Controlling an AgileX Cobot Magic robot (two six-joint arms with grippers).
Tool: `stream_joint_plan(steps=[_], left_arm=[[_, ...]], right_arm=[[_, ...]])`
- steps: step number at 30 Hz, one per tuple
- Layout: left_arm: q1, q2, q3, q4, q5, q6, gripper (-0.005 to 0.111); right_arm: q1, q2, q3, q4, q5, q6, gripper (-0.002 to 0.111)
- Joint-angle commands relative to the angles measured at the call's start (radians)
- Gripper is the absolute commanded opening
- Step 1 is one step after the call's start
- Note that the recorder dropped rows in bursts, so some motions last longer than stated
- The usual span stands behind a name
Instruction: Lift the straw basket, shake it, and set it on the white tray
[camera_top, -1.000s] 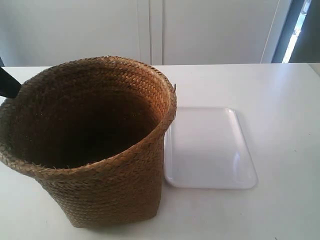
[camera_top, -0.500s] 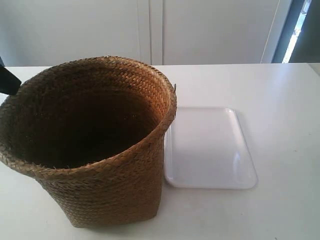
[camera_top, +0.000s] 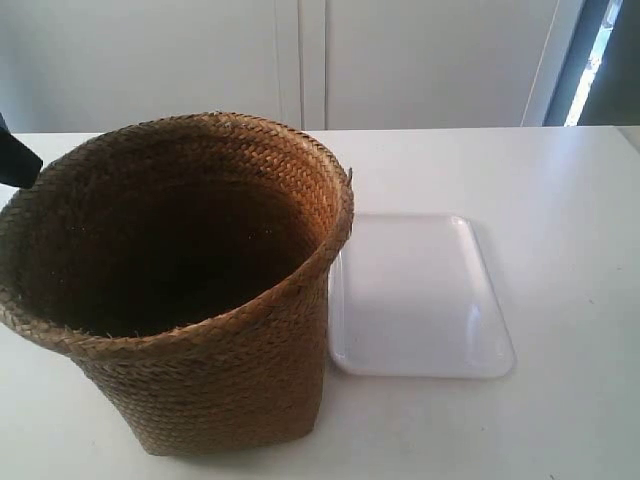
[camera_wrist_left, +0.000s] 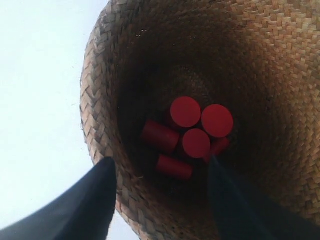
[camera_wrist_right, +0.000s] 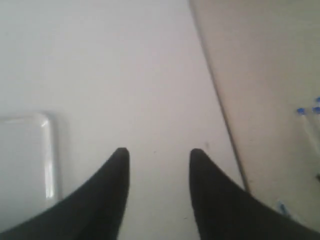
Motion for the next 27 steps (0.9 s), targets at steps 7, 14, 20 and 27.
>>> stream_joint_plan(steps=[7, 14, 20, 27], left_arm=[[-0.004, -0.009, 0.007, -0.011, -0.014, 0.005, 0.059], [-0.004, -0.009, 0.007, 0.082, -0.020, -0.088, 0.059], [-0.004, -0.009, 0.007, 0.147, 0.008, -0.183, 0.060], [-0.004, -0.007, 0.013, 0.140, 0.008, -0.202, 0.076]], right_arm=[[0.010, -0.015, 0.015, 0.635, 0.031, -0.150, 0.066], [0.215, -0.036, 0.045, 0.718, 0.031, -0.148, 0.080], [0.381, -0.036, 0.070, 0.563, 0.031, -0.084, 0.080], [0.468, -0.036, 0.070, 0.504, 0.031, -0.031, 0.080]])
